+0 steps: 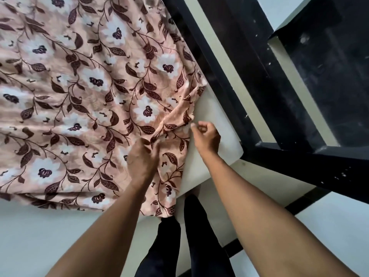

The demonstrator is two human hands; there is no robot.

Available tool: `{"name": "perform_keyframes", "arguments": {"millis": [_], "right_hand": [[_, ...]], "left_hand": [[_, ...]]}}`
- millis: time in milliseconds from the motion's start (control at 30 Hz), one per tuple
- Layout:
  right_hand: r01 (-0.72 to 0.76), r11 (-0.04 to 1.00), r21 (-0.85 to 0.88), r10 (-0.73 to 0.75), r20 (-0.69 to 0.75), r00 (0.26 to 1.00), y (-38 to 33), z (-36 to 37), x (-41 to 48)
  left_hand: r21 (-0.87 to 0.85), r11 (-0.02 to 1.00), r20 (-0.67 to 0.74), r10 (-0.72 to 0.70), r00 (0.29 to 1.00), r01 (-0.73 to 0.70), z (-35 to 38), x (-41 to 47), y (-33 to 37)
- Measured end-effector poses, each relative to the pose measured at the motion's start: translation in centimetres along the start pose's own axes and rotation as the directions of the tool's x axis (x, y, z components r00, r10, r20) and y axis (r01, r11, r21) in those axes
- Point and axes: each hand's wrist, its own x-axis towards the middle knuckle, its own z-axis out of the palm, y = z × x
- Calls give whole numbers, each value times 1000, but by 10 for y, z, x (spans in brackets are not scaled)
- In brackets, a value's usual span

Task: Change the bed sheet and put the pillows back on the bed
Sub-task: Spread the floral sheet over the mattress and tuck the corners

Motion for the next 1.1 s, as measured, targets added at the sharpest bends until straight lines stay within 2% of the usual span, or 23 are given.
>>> {"name": "perform_keyframes", "arguments": {"millis": [67, 133, 233, 300, 367, 400, 433, 467, 533, 600, 667, 767, 833, 900, 933, 1033, 1100], "right_hand": [[52, 998, 33, -52, -5, 999, -16, 14, 8], [85, 996, 21, -86, 26, 996, -28, 22, 17], [69, 993, 97, -67, -29, 997, -37, 12, 16], [1, 941, 338, 12, -37, 999, -36, -1, 10], [-117, 767, 631, 74, 94, 993, -31, -12, 6], [-176, 690, 702, 89, 159, 983, -27, -16, 6], [-216, 667, 713, 115, 187, 976, -23, -19, 6], [-240, 690, 683, 161, 178, 971, -19, -18, 6], [-270, 799, 538, 255, 104, 961, -7, -14, 7], [-315, 850, 423, 305, 94, 948, -1, -9, 9], [-326, 872, 366, 292, 146, 945, -1, -8, 12], [-265, 897, 355, 179, 257, 950, -10, -5, 14], [-172, 922, 348, 80, 264, 961, -15, 0, 15], [-114, 912, 395, 38, 195, 980, -22, 2, 13], [-133, 875, 466, 59, 168, 984, -24, 1, 11], [-248, 653, 716, 142, 205, 968, -28, -13, 10], [-296, 591, 750, 212, 210, 955, -23, -21, 10]], "left_hand": [[65, 996, 75, 50, 996, -55, 10, -12, -3], [56, 994, 62, 89, 994, -92, 15, -17, -4], [-179, 980, 16, 93, 996, -89, 12, -17, 0], [-350, 936, 114, 79, 990, -35, 4, -17, 3], [-483, 872, 285, 68, 956, 82, -6, -16, 10], [-559, 815, 361, 75, 929, 151, -13, -16, 17], [-624, 748, 426, 85, 901, 224, -21, -16, 25], [-662, 694, 475, 98, 874, 282, -29, -16, 34], [-683, 648, 540, 135, 831, 338, -43, -15, 48], [-672, 642, 611, 198, 766, 370, -54, -15, 54], [-638, 638, 714, 278, 643, 432, -62, -17, 51], [-546, 668, 833, 366, 416, 506, -71, -16, 39], [-497, 715, 865, 361, 349, 492, -73, -14, 33], [-479, 734, 871, 330, 364, 482, -74, -11, 30], [-478, 730, 869, 313, 383, 489, -75, -10, 30], [-494, 718, 853, 292, 433, 490, -77, -9, 32], [-519, 697, 841, 311, 443, 495, -79, -11, 35]]}}
